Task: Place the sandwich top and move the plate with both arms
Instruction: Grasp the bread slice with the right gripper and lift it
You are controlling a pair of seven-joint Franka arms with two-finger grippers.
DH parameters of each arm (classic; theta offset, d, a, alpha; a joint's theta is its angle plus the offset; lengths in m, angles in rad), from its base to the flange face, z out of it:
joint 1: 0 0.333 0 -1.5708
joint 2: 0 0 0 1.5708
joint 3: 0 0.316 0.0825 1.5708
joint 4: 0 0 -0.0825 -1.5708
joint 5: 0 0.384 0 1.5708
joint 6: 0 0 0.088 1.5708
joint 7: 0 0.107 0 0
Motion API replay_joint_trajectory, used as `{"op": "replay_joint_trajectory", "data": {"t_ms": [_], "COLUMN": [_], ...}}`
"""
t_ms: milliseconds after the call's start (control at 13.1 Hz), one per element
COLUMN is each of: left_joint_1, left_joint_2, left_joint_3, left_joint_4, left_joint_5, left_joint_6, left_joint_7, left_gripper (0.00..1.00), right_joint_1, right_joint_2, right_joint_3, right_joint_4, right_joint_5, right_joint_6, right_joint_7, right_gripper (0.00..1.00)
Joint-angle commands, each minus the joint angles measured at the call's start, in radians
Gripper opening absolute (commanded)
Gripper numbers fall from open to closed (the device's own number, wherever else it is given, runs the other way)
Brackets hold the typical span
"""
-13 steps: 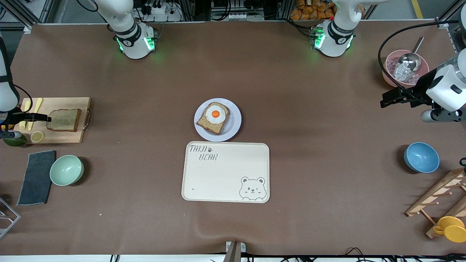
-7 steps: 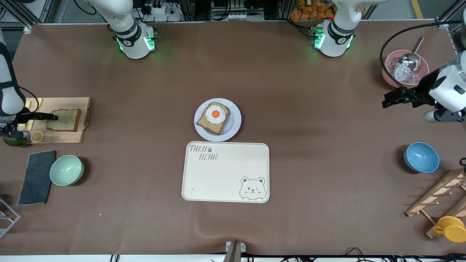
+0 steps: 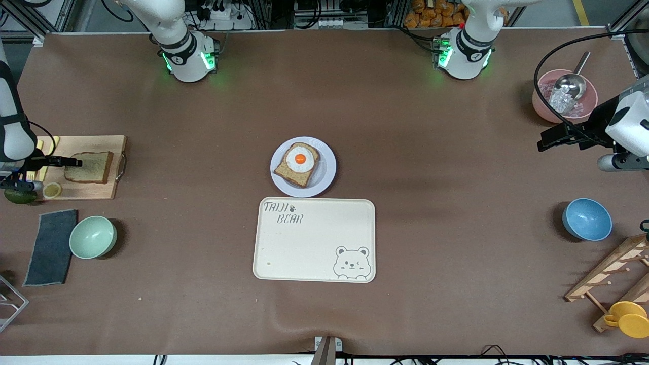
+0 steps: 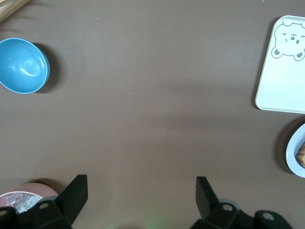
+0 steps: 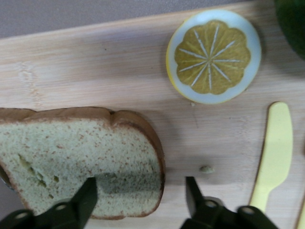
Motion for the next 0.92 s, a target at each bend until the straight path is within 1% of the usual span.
{"op": "replay_joint_trajectory", "data": {"t_ms": [0, 839], "left_joint_1": [0.007, 0.002], "left_joint_2": [0.001, 0.001], "left_joint_3": [-0.003, -0.005], "left_joint_4": [0.01, 0.01], "left_joint_5": [-0.019, -0.019], "left_joint_6": [-0.011, -0.011], "left_joint_7": [0.009, 0.009], "left_gripper": [1.0, 1.0], "right_joint_1": [-0.034, -0.037], "right_joint_2": [0.021, 0.027], "right_joint_3": [0.022, 0.026], "right_joint_4": [0.015, 0.03], "right_joint_5": [0.032, 0.034], "right_joint_6": [-0.003, -0.003], "right_joint_7": [-0.006, -0.039], "right_gripper": [0.0, 0.0]}}
